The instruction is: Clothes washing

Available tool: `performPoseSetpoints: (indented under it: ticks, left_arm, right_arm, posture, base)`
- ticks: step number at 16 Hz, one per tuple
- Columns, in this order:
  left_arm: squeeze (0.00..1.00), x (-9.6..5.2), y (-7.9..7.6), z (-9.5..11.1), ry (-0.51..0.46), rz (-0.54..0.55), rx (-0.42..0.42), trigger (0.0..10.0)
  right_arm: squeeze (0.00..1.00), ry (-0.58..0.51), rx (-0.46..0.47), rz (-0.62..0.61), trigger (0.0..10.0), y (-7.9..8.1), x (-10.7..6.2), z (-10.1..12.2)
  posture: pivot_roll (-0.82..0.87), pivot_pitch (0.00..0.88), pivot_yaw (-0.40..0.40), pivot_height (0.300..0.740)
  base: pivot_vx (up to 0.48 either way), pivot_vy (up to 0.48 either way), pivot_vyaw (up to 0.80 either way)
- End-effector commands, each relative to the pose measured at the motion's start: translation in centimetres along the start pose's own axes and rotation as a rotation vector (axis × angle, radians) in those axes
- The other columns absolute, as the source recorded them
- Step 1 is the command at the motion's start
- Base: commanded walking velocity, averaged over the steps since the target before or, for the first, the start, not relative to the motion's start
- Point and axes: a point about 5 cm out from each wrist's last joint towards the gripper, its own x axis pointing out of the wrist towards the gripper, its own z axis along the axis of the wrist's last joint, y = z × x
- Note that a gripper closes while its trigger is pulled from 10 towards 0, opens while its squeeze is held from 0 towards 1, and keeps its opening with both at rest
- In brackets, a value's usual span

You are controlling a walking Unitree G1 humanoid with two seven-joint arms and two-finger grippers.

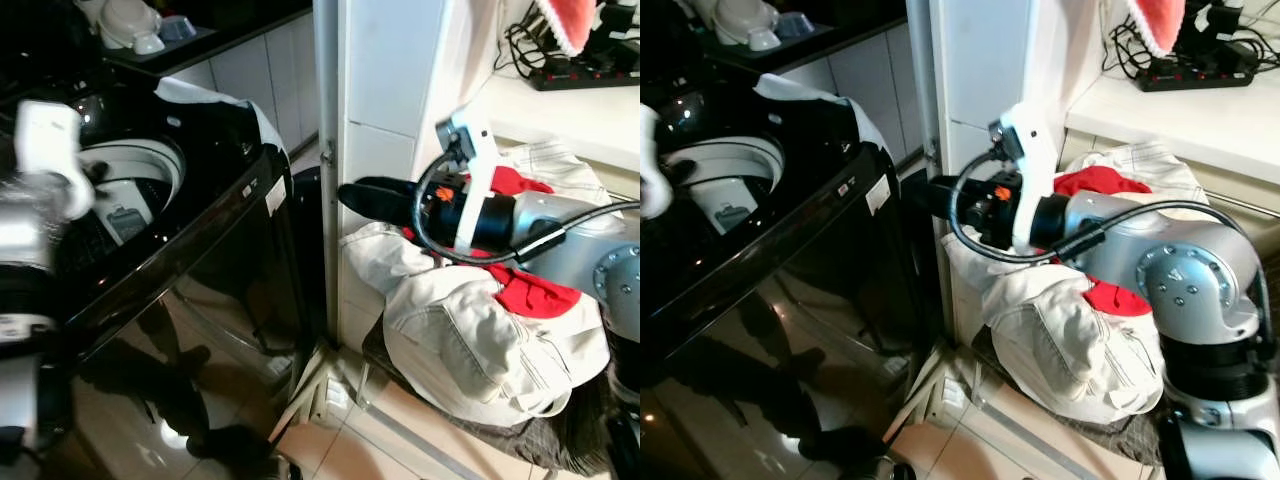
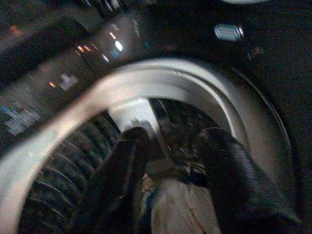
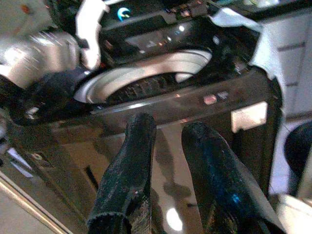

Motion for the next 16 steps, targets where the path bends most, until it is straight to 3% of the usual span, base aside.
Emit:
performPoseSetpoints:
  ticks: [1,2,3,4,5,6,8,12,14,16]
  left_arm:
    - [1.0,-1.1,-0.7,3.8,-0.217,-0.124,0.02,10.0]
    - [0.66,-1.7,-1.7,4.9,-0.3,-0.226,0.013,10.0]
    - [0.0,-3.2,-4.7,6.0,-0.418,-0.453,-0.027,10.0]
    - [0.0,-4.6,-7.9,5.7,-0.466,-0.657,-0.029,10.0]
    - [0.0,-5.4,-10.7,4.7,-0.48,-0.774,-0.009,10.0]
    - [0.0,-5.8,-13.4,3.5,-0.487,-0.821,0.02,10.0]
    - [0.0,-7.0,-18.7,0.8,-0.494,-0.984,0.07,10.0]
    - [0.0,-8.9,-21.9,-2.3,-0.439,-1.163,0.176,10.0]
    - [0.0,-9.8,-22.8,-2.6,-0.448,-1.212,0.124,10.0]
    - [0.0,-10.2,-23.1,-2.7,-0.475,-1.233,0.13,10.0]
  right_arm:
    - [0.0,0.012,-0.041,-0.118,10.0,-1.3,0.0,-0.2]
    - [0.0,0.014,-0.064,-0.208,10.0,-2.3,-0.1,-0.3]
    - [0.0,0.043,-0.122,-0.395,10.0,-4.7,-0.4,-0.7]
    - [1.0,0.097,-0.164,-0.554,10.0,-6.9,-1.1,-1.6]
    - [1.0,0.146,-0.17,-0.638,10.0,-8.3,-1.8,-2.6]
    - [1.0,0.191,-0.168,-0.688,10.0,-9.5,-2.4,-3.6]
    - [1.0,0.315,-0.174,-0.738,10.0,-11.2,-3.8,-5.6]
    - [1.0,0.309,-0.129,-0.814,10.0,-13.0,-6.0,-6.4]
    - [1.0,0.308,-0.108,-0.879,10.0,-14.0,-7.4,-7.0]
    - [1.0,0.3,-0.101,-0.894,10.0,-14.4,-7.8,-7.4]
  posture:
    - [-0.01,0.0,0.083,0.74]
    - [-0.01,0.0,0.083,0.74]
    - [-0.01,0.0,0.084,0.74]
    - [-0.01,0.0,0.085,0.74]
    - [-0.01,0.0,0.087,0.74]
    - [-0.01,0.0,0.087,0.74]
    - [-0.01,0.0,0.087,0.74]
    - [-0.02,0.0,0.097,0.74]
    - [-0.02,0.0,0.102,0.74]
    - [-0.02,0.0,0.105,0.74]
  base:
    - [0.0,0.0,0.0]
    - [0.0,0.0,0.0]
    - [0.0,0.0,0.0]
    - [0.0,0.0,0.0]
    - [0.0,0.0,0.0]
    - [0.0,0.0,0.0]
    - [0.0,0.0,0.0]
    - [0.0,0.0,0.0]
    - [0.0,0.0,0.0]
    - [0.0,0.0,0.0]
